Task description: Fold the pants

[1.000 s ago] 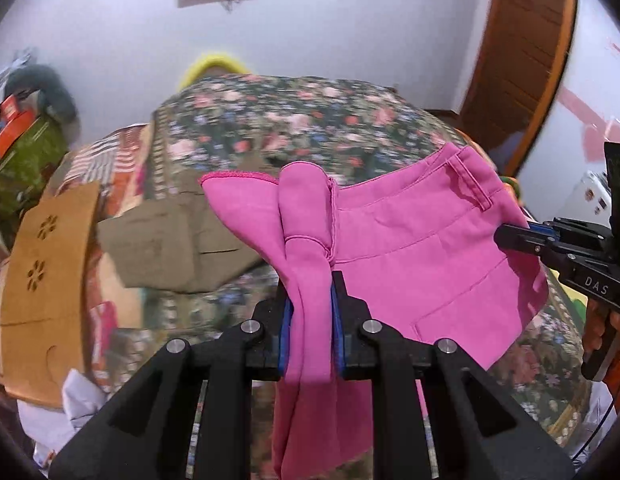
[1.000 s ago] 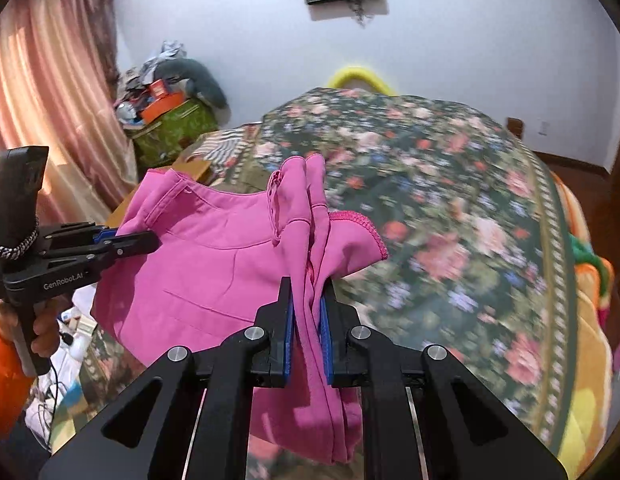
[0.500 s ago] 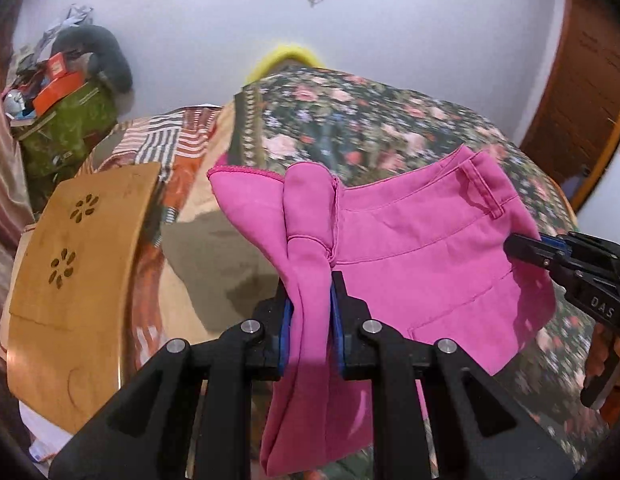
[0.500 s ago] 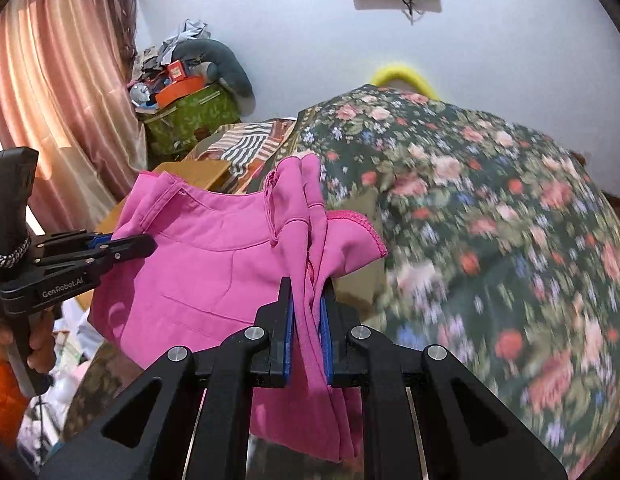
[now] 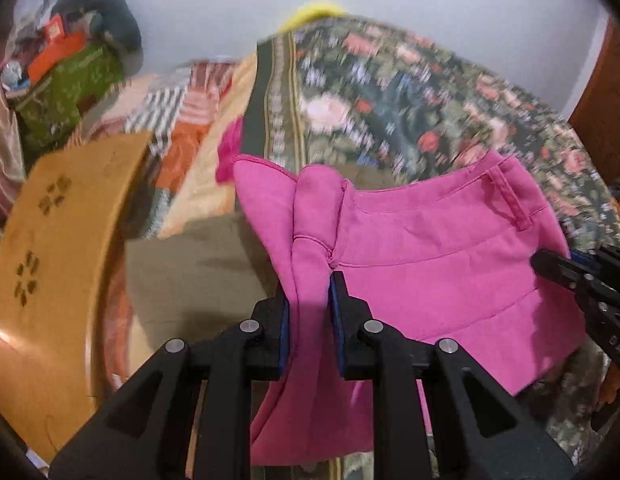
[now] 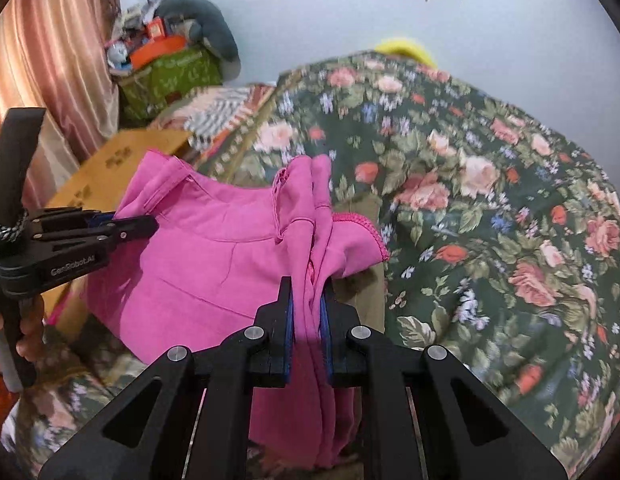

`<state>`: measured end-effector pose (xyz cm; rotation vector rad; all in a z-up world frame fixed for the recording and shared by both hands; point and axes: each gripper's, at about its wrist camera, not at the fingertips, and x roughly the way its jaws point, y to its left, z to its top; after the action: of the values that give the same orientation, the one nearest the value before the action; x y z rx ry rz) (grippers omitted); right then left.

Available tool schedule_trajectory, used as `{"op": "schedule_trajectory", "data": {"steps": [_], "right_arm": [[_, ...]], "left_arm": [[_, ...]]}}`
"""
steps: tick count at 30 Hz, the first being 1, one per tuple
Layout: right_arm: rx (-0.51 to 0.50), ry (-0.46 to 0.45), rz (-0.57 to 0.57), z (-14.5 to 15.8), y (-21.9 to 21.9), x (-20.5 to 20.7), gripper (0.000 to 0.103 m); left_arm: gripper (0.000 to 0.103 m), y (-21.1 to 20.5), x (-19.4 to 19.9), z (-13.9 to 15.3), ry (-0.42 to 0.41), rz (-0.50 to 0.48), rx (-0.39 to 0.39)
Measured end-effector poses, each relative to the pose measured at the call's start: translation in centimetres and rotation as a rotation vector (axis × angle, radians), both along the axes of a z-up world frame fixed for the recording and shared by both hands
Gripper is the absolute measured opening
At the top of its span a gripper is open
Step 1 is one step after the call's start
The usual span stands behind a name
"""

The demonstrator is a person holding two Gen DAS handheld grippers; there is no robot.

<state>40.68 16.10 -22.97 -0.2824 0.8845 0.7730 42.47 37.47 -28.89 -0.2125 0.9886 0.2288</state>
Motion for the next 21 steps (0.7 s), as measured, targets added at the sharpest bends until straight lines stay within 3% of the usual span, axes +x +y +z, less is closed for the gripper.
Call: {"op": "schedule_trajectory", "data": {"steps": [5, 10, 13, 17, 21], "right_arm": [[-0.019, 0.043, -0.005, -1.4, -0.5, 0.5, 0.011], [-0.038, 0.036, -0.028, -1.3, -1.9, 0.8, 0.019], [-0.066, 0.028, -0.033, -1.0, -2.4, 0.8, 0.02], [-0.082, 0.018, -0.046, 0.6, -3.8, -0.1, 0.022], [-0.042, 0.002, -0.05, 3.7, -5.3, -1.7, 0.022]], "left_arm": [[0.03, 1.2, -0.5, -1.0, -0.014, 0.028, -0.032], [0.042, 1.8, -1.7, -0.5, 0.0, 0.053, 0.025], [0.042, 2.4, -2.8, -0.1, 0.03, 0.098, 0.08], [0.042, 3.2, -4.7, 1.1, 0.049, 0.128, 0.075], [0.042, 2.2, -7.5, 4.9, 0.011, 0.115, 0.09]]}}
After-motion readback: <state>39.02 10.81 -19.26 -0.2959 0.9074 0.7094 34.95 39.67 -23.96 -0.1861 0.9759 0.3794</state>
